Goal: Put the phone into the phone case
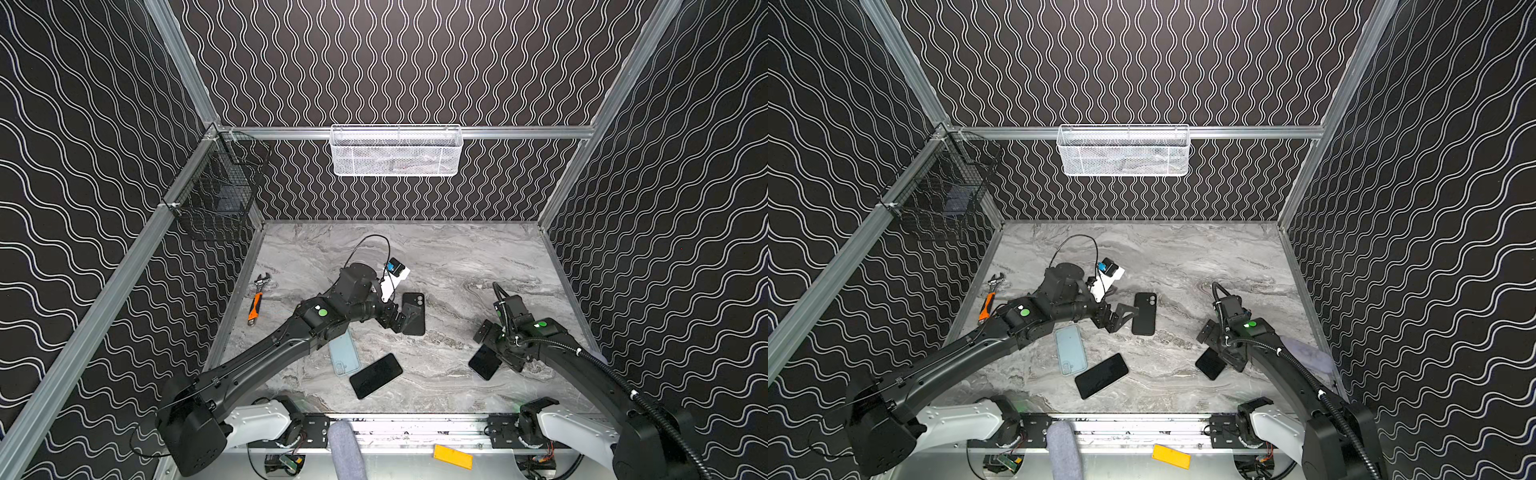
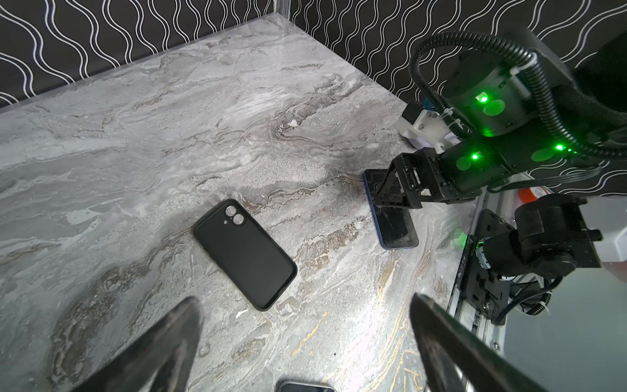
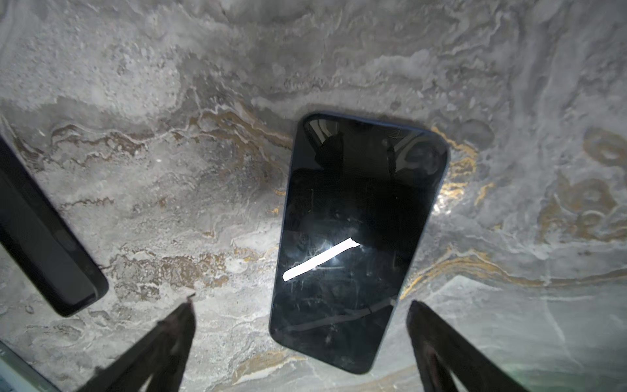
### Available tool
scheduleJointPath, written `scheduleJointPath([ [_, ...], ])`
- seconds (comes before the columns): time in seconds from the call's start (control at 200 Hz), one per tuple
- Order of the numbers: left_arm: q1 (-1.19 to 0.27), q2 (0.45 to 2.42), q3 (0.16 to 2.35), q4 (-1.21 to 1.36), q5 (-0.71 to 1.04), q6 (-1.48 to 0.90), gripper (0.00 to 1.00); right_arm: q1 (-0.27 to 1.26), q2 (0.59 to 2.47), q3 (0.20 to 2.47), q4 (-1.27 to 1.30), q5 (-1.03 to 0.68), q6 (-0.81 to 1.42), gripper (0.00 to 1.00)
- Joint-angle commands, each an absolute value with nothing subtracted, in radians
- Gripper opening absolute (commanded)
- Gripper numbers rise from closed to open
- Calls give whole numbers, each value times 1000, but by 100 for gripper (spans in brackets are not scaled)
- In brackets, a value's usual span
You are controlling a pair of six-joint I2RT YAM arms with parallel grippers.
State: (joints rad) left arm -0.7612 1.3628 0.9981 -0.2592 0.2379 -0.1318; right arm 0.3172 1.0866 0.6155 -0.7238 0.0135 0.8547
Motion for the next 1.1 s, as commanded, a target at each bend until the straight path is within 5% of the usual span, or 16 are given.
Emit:
scheduleJointPath([
  [0.0, -763, 1365, 1008, -242, 215, -146, 99, 328, 1095, 601, -736, -7, 854, 99],
  [0.53, -763, 1345, 1009, -252, 160, -147, 99, 531, 1235, 563, -598, -50, 960, 100],
  [0.881, -761, 1314, 1004, -256, 90, -166, 99, 681, 1459, 711, -398, -82, 983, 100],
  [1.096, -761, 1295, 994, -253, 66, -171, 98, 685, 1490, 842, -501, -7, 900, 100],
])
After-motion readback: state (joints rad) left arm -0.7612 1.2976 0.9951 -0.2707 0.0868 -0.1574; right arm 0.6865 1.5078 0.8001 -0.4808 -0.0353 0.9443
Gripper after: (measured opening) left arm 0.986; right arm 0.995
